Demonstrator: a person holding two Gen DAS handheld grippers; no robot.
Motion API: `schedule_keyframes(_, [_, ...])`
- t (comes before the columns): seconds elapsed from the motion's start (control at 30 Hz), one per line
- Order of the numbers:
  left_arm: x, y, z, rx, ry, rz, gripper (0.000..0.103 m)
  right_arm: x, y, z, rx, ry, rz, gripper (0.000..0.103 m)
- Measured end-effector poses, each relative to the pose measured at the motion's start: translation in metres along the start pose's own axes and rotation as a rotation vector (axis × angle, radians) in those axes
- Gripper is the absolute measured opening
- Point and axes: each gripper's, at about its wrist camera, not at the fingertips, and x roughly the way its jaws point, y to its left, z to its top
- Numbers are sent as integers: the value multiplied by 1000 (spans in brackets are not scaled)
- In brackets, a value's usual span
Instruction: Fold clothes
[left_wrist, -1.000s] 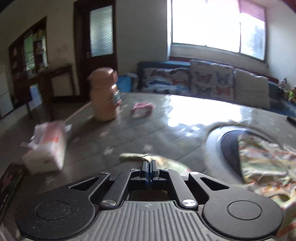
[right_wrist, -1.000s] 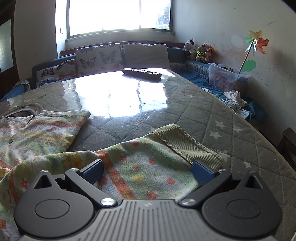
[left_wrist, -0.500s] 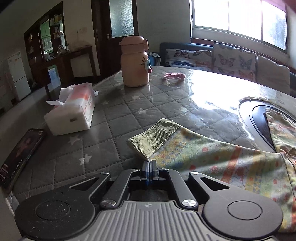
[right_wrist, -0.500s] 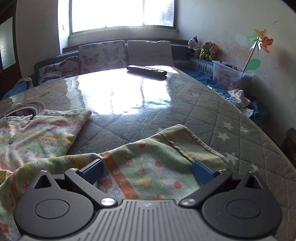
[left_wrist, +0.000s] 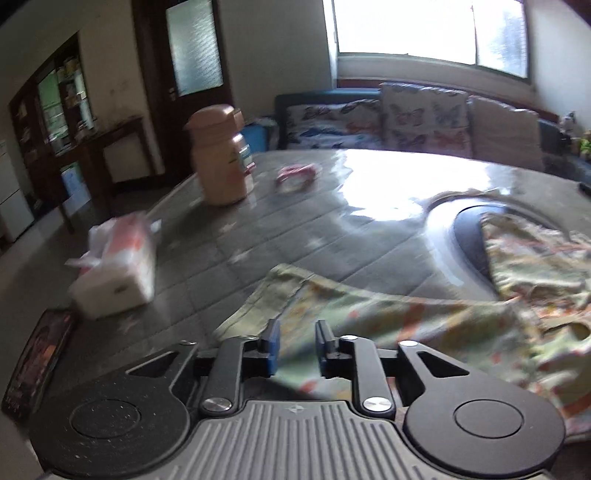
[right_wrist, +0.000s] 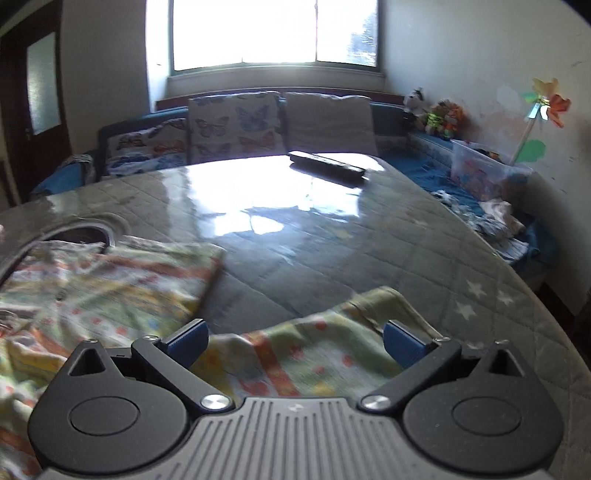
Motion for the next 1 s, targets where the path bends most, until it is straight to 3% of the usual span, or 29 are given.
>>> schedule_keyframes(0.2, [19, -62, 31, 116, -36, -156, 31, 24, 28, 23, -37, 39, 110, 87])
schedule_keyframes(0.4, [60, -123, 59, 222, -10, -273, 39, 56, 38, 37, -31, 102, 140, 72])
schedule_keyframes(0.67, [111, -170, 77, 291, 46, -307, 53, 82, 36, 44, -8, 154, 145, 59])
schedule_keyframes(0.77, [123, -177, 79, 300, 61, -308, 53, 85, 41, 47, -21, 157, 162, 44])
schedule_keyframes(0.87, [130, -180, 79, 300, 69, -326, 52, 88, 47, 50, -46, 161, 170, 34])
schedule_keyframes(0.93, [134, -180, 80, 294, 71, -340, 49, 91, 51, 53, -61, 161, 169, 15])
schedule_keyframes(0.97, [135, -180, 81, 294, 72, -353, 40, 93, 53, 55, -66, 162, 170, 14])
schedule_keyframes(1.0, [136, -181, 82, 294, 73, -366, 24, 95, 55, 58, -71, 158, 172, 10])
